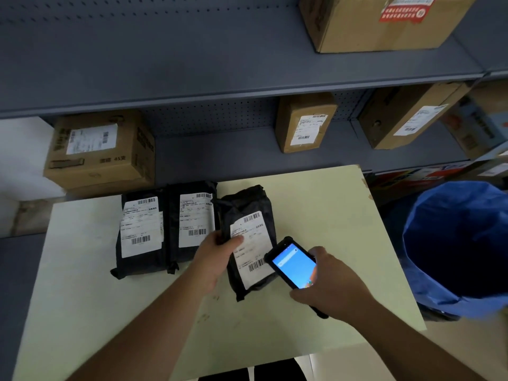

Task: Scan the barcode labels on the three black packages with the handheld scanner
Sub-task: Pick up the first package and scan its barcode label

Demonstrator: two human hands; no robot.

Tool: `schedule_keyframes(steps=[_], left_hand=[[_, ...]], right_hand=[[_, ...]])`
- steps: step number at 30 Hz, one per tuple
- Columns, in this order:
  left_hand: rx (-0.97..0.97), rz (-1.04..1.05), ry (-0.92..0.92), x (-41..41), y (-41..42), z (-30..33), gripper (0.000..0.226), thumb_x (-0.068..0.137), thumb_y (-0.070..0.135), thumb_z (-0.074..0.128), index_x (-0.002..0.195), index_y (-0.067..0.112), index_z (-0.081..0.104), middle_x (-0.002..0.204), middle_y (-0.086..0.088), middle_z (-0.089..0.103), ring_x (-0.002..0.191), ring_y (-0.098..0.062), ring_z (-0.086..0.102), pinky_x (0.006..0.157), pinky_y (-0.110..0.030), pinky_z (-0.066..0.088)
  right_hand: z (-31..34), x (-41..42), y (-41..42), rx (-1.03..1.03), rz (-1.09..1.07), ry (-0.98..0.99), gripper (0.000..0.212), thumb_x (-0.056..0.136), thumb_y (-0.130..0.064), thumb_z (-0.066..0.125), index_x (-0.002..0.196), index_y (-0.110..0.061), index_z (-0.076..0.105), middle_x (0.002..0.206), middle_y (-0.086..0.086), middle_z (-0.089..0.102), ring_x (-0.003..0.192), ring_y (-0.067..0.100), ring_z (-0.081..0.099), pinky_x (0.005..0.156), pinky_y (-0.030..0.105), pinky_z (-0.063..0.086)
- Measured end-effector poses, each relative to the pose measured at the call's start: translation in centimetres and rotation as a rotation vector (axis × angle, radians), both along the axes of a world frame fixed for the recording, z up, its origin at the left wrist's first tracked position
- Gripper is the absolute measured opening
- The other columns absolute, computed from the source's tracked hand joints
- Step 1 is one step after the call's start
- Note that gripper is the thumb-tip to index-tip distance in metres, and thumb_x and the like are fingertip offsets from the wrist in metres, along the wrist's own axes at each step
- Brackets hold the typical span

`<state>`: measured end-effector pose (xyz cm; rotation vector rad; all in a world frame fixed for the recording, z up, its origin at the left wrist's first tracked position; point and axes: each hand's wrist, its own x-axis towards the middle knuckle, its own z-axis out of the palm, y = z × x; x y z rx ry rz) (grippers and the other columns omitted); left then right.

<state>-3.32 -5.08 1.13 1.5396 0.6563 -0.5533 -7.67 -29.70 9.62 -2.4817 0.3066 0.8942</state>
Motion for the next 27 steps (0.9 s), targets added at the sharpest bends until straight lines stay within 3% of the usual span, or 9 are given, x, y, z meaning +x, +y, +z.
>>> schedule_keyframes(steps=[4,7,10,13,27], left_hand=[[0.006,0.018,-0.05,0.5,1.1,1.4,0.042,0.08,0.041,0.081,0.118,0.024,0.074,0.112,0.002,0.083,0.108,-0.022,0.077,0.106,-0.051,0.056],[0.033,0.02,-0.082,0.8,1.8,2.2,0.052,0.074,0.046,0.082,0.121,0.025,0.072,0.115,0.003,0.082,0.109,-0.021,0.076,0.104,-0.05,0.057],[0.029,-0.006,-0.095,0.9,2.4,2.9,0.04,0.087,0.035,0.081,0.123,0.023,0.07,0.117,0.003,0.08,0.11,-0.02,0.075,0.102,-0.047,0.057],[0.029,0.01,-0.107,0.9,2.8,3.1,0.034,0.092,0.029,0.079,0.124,0.02,0.068,0.116,0.001,0.079,0.109,-0.02,0.074,0.095,-0.041,0.058],[0.055,0.005,-0.096,-0.3,3.6,2.4,0.04,0.092,0.029,0.08,0.127,0.017,0.067,0.119,0.0,0.079,0.109,-0.021,0.074,0.105,-0.048,0.056]], right_hand=[[2.6,-0.6,1.1,-0.04,0.105,0.024,0.07,0.068,-0.048,0.082,0.125,-0.024,0.05,0.096,-0.006,0.064,0.088,0.016,0.068,0.081,0.039,0.063],[4.0,-1.2,2.0,-0.043,0.144,0.064,0.061,0.066,-0.05,0.08,0.113,-0.022,0.054,0.093,-0.004,0.066,0.084,0.016,0.07,0.069,0.035,0.059],[5.1,-1.6,2.9,-0.05,0.177,0.091,0.05,0.066,-0.051,0.08,0.095,-0.022,0.05,0.094,-0.005,0.065,0.077,0.015,0.064,0.059,0.029,0.045],[5.7,-1.6,3.5,-0.055,0.167,0.092,0.049,0.067,-0.051,0.08,0.088,-0.023,0.046,0.093,-0.005,0.062,0.072,0.013,0.058,0.059,0.028,0.043],[5.8,-2.9,3.9,-0.021,0.117,0.109,0.054,0.064,-0.053,0.083,0.098,-0.022,0.055,0.096,-0.005,0.061,0.077,0.013,0.058,0.064,0.029,0.045]])
